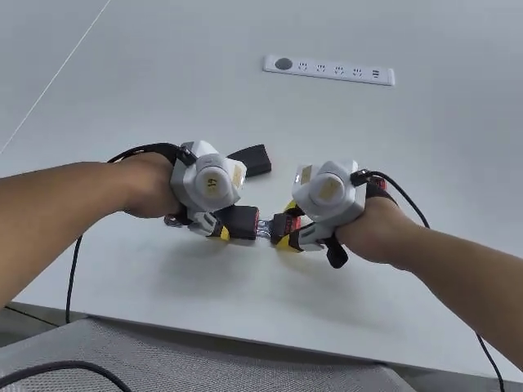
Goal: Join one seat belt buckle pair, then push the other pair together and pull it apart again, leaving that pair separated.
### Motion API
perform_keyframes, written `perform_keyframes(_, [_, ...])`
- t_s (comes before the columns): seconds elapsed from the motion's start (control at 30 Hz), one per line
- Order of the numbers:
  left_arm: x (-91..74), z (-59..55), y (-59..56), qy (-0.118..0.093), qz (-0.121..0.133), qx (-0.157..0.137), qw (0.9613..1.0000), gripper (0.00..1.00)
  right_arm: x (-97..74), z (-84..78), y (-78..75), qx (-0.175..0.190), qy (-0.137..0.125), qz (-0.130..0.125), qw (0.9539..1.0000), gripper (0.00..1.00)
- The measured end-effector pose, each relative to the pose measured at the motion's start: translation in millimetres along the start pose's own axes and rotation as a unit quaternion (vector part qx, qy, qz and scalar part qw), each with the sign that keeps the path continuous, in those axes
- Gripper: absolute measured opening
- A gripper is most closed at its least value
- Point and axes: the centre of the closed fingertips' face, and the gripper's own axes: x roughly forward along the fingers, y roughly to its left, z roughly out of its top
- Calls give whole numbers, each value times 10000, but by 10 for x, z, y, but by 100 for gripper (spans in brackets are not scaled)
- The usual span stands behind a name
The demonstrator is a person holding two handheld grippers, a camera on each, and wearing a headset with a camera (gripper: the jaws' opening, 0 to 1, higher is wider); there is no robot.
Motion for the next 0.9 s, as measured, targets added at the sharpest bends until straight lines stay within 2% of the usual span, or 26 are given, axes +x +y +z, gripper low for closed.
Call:
perform_keyframes(0.17, [11,12,1,8,-49,14,10000,33,-1,8,12,29,-54,-25,10000,33])
perform_keyframes(0.43, [26,13,2,6,-71,77,9999,33,72,139,62,13,-74,-204,9998,32])
perform_keyframes(0.67, [28,18,-7,2,-89,112,9999,33,80,152,27,-84,-107,-25,9999,32])
perform_keyframes(0.9, [24,20,-12,32,-64,75,9999,32,92,163,20,-92,-109,-27,9999,31])
